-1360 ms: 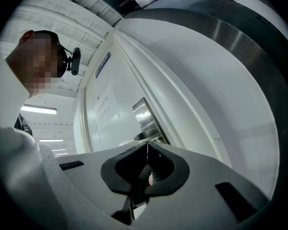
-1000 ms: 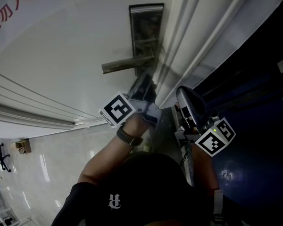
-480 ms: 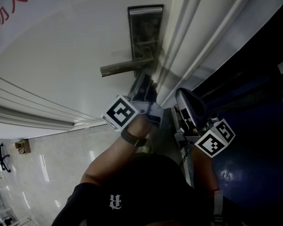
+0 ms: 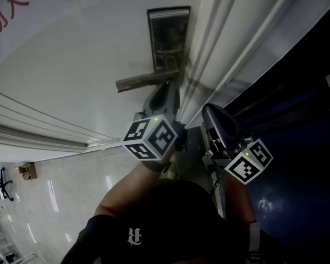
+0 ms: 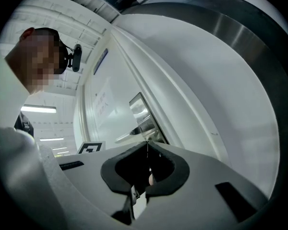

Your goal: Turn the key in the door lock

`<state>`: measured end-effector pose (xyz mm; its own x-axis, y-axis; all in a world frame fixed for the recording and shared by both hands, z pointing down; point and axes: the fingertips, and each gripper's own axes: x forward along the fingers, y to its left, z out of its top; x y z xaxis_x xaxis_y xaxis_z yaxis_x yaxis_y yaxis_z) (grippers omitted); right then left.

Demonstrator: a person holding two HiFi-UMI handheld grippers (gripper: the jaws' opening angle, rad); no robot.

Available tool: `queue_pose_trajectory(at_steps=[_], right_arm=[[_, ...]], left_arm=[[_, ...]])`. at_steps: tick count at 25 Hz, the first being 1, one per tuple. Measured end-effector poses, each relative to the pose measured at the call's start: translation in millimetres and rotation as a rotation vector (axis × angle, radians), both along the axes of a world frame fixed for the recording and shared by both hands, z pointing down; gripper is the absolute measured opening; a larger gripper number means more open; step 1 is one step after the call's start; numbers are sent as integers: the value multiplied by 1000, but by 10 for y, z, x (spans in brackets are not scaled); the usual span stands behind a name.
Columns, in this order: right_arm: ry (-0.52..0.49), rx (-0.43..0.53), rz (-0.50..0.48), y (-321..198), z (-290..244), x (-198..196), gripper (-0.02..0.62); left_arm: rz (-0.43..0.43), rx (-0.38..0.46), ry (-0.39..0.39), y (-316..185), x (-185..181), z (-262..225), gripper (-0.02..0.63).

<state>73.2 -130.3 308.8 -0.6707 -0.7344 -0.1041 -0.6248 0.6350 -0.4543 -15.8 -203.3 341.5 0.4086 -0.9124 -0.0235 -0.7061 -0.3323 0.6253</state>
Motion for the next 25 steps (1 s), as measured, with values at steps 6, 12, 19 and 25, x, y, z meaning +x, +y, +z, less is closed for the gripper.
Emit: queue_pose_trajectory(at_steps=[6,12,19,25], right_arm=[[-16,2,-9,-21,-2,2,14],[-31,9,-12,-35,-17,15,14],[-44,12,-5,-36,-36,61,14],[-43,8,-5,-42,-13,73,14]], left_arm=[[-30,45,-354,17,36,-7,38],[-90,168,-806,23,94,-51,38],[-118,275,-1160,42,147,-39,35],[-102,364,-1440,56,192,-7,29]])
